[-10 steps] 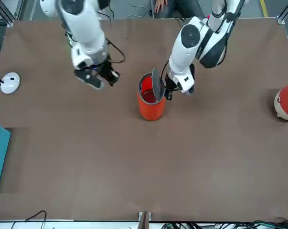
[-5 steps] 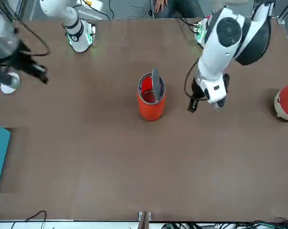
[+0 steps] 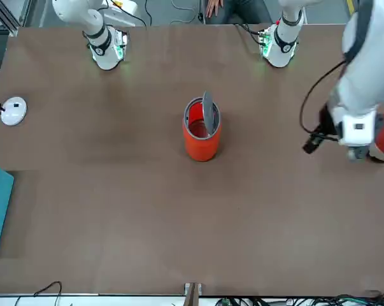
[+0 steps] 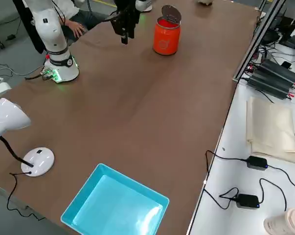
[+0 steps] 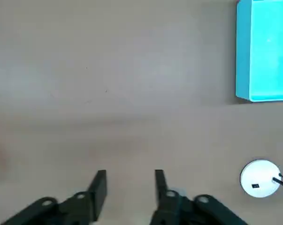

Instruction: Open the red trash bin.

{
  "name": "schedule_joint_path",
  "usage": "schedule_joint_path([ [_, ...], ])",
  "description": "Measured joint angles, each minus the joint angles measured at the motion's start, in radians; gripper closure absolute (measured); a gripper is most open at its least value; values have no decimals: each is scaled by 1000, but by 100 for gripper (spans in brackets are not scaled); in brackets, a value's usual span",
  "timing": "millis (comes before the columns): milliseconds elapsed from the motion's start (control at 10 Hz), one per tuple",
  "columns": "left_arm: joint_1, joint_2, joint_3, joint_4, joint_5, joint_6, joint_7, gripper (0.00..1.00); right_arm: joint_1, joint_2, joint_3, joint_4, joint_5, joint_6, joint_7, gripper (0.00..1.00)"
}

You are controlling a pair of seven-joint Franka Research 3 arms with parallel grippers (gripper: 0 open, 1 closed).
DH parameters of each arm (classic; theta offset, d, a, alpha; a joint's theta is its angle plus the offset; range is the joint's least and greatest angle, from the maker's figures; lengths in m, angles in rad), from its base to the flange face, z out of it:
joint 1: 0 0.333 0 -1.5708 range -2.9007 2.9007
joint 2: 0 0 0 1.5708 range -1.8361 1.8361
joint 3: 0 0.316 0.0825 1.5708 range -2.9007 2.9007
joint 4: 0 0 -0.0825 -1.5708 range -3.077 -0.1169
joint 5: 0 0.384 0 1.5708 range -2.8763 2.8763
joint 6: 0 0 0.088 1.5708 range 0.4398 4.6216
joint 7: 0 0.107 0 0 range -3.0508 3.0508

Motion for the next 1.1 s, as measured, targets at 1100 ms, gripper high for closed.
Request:
schedule_joint_path([
  [1100,-95,-54,175,131,-58,-207,741,0,12,8,21,0,-2,42,0,0],
])
